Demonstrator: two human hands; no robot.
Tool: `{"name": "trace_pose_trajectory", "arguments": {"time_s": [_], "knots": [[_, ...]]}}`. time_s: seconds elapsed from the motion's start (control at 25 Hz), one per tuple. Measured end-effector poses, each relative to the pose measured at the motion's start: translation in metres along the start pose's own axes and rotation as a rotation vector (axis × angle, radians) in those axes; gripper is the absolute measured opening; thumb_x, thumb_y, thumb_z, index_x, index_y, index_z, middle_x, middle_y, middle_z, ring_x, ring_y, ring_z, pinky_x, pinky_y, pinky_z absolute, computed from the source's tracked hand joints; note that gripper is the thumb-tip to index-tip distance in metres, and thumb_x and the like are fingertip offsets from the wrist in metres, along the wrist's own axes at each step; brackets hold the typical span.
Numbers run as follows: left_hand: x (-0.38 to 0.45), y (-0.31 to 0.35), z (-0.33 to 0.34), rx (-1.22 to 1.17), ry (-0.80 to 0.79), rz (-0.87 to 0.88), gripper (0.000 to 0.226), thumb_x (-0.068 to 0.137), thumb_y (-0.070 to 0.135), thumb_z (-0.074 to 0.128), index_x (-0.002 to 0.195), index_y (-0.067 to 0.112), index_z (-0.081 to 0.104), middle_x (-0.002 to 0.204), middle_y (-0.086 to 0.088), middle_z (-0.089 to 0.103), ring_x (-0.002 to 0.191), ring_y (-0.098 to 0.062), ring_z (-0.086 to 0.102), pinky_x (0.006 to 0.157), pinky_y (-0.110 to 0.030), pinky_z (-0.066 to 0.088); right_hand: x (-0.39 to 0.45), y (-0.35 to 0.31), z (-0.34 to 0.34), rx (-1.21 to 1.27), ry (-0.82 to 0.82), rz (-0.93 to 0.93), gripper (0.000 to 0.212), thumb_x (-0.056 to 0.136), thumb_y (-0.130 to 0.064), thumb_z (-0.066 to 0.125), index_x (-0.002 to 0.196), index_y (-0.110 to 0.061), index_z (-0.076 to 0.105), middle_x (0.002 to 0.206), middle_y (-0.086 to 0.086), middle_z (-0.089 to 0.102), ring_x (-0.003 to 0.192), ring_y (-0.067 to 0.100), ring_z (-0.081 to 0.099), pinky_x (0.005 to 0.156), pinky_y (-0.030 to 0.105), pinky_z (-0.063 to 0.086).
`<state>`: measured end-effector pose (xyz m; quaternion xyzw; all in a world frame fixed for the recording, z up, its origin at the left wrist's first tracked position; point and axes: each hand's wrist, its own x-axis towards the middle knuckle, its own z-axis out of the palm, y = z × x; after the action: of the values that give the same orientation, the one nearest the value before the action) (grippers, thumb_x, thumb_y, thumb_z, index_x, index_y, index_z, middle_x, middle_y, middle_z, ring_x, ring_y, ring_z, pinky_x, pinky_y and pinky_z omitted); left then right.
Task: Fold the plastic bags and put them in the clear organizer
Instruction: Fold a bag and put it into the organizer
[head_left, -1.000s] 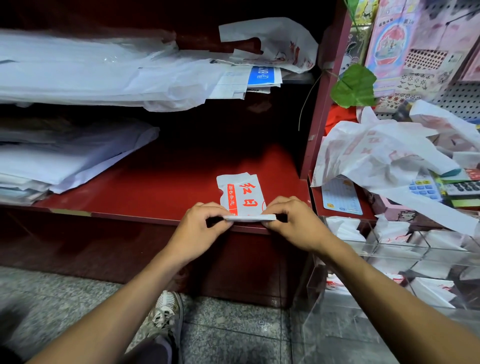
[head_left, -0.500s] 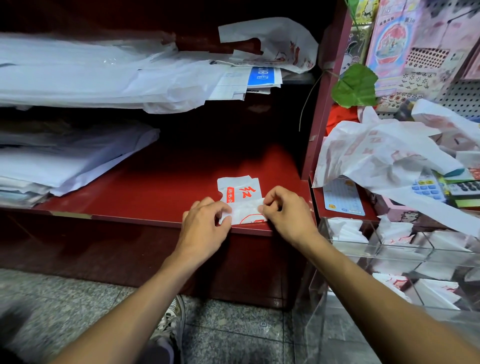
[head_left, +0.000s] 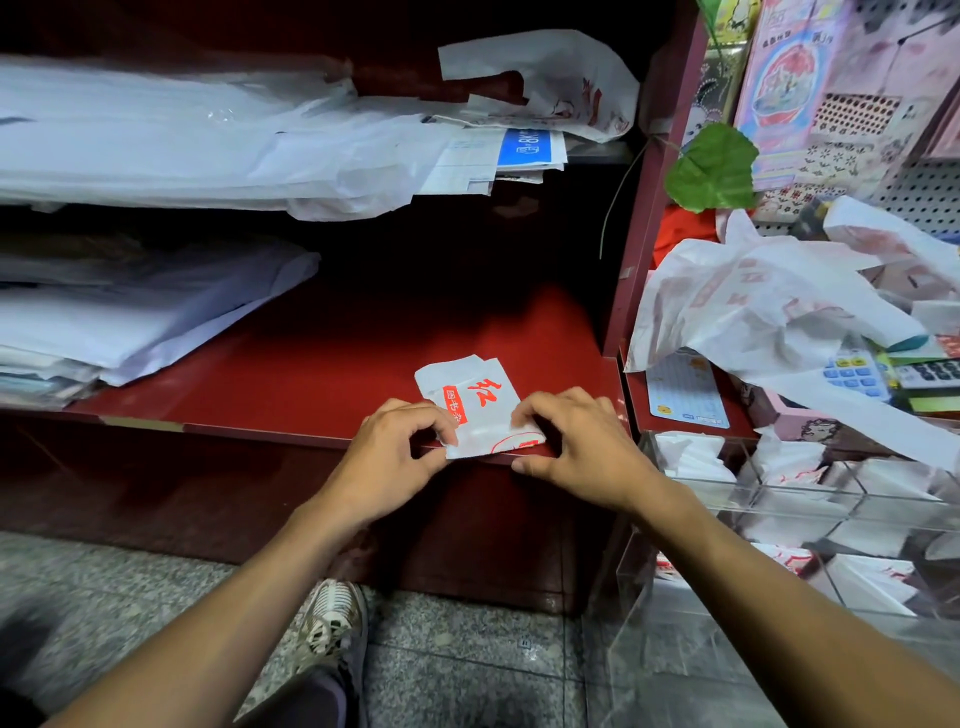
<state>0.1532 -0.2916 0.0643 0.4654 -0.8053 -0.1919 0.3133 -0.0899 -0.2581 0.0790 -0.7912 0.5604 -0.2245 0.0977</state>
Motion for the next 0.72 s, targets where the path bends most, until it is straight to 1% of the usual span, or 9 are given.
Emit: {"name": "trace_pose_trajectory", "arguments": {"time_s": [0.12, 0.2, 0.28, 0.36, 0.44, 0.48, 0.56, 0.64, 0.72], "knots": [[0.000, 0.002, -0.003, -0.117, 0.006, -0.056, 0.014, 0.083, 0.026, 0.071, 0.085, 0.038, 0.063, 0.099, 0.008, 0.070, 0.099, -0.006, 0.059, 0.089, -0.027, 0.046, 0.003, 0.002, -0.002, 0.243, 0.061, 0.081, 0.025, 0.085, -0.036, 0.073, 0.108, -0.036, 0.064, 0.107, -0.020, 0.065, 0.106, 0.011, 0.047, 0.099, 0.040, 0.036], [0.001, 0.006, -0.003, -0.229, 0.037, -0.112, 0.010, 0.087, 0.021, 0.068, 0.087, 0.028, 0.060, 0.090, 0.007, 0.071, 0.093, -0.007, 0.064, 0.084, -0.026, 0.045, 0.008, 0.003, 0.000, 0.321, 0.093, 0.128, 0.013, 0.087, -0.040, 0.069, 0.100, -0.034, 0.068, 0.100, -0.019, 0.067, 0.100, 0.011, 0.051, 0.098, 0.046, 0.040], [0.002, 0.012, -0.002, -0.240, 0.106, -0.156, 0.016, 0.088, 0.013, 0.068, 0.089, 0.024, 0.057, 0.076, 0.003, 0.070, 0.080, -0.011, 0.063, 0.078, -0.026, 0.043, 0.012, 0.000, 0.003, 0.422, 0.120, 0.189, 0.016, 0.085, -0.044, 0.068, 0.095, -0.032, 0.065, 0.084, -0.017, 0.069, 0.088, 0.008, 0.059, 0.095, 0.051, 0.044], [0.004, 0.019, 0.002, -0.230, 0.157, -0.195, 0.024, 0.086, 0.011, 0.069, 0.098, 0.028, 0.055, 0.068, 0.002, 0.068, 0.074, -0.014, 0.061, 0.078, -0.028, 0.043, 0.018, -0.002, 0.006, 0.468, 0.147, 0.262, 0.015, 0.084, -0.035, 0.071, 0.094, -0.032, 0.060, 0.071, -0.014, 0.068, 0.073, 0.005, 0.061, 0.094, 0.049, 0.046], [0.006, 0.023, 0.007, -0.184, 0.169, -0.229, 0.034, 0.082, 0.014, 0.072, 0.106, 0.031, 0.055, 0.063, 0.006, 0.064, 0.069, -0.014, 0.059, 0.079, -0.030, 0.046, 0.021, -0.005, 0.006, 0.413, 0.162, 0.312, 0.021, 0.084, -0.027, 0.072, 0.096, -0.033, 0.057, 0.070, -0.010, 0.067, 0.074, 0.008, 0.061, 0.093, 0.046, 0.045], [0.007, 0.024, 0.009, -0.140, 0.178, -0.234, 0.035, 0.080, 0.015, 0.074, 0.106, 0.031, 0.057, 0.063, 0.008, 0.061, 0.067, -0.013, 0.058, 0.078, -0.033, 0.049, 0.021, -0.007, 0.006, 0.336, 0.160, 0.303, 0.022, 0.085, -0.026, 0.071, 0.099, -0.033, 0.056, 0.077, -0.009, 0.066, 0.079, 0.011, 0.061, 0.092, 0.043, 0.044], [0.010, 0.025, 0.010, -0.001, 0.196, -0.209, 0.032, 0.077, 0.018, 0.076, 0.104, 0.028, 0.062, 0.078, 0.010, 0.059, 0.077, -0.015, 0.055, 0.082, -0.039, 0.049, 0.018, -0.012, 0.008, 0.120, 0.145, 0.226, 0.023, 0.089, -0.028, 0.066, 0.110, -0.032, 0.057, 0.099, -0.011, 0.060, 0.095, 0.015, 0.055, 0.087, 0.036, 0.036], [0.010, 0.024, 0.012, 0.165, 0.135, -0.143, 0.035, 0.084, 0.020, 0.070, 0.117, 0.027, 0.063, 0.114, 0.009, 0.056, 0.108, -0.019, 0.049, 0.094, -0.037, 0.040, 0.015, -0.013, 0.009, -0.062, 0.109, 0.109, 0.022, 0.095, -0.030, 0.057, 0.117, -0.032, 0.061, 0.117, -0.012, 0.054, 0.103, 0.016, 0.047, 0.083, 0.034, 0.029], [0.009, 0.024, 0.014, 0.266, -0.008, -0.108, 0.043, 0.093, 0.022, 0.055, 0.136, 0.029, 0.054, 0.147, 0.011, 0.041, 0.134, -0.016, 0.030, 0.104, -0.035, 0.025, 0.010, -0.011, 0.008, -0.140, 0.058, 0.021, 0.024, 0.100, -0.035, 0.048, 0.119, -0.034, 0.063, 0.127, -0.017, 0.054, 0.105, 0.016, 0.045, 0.081, 0.034, 0.028]]}}
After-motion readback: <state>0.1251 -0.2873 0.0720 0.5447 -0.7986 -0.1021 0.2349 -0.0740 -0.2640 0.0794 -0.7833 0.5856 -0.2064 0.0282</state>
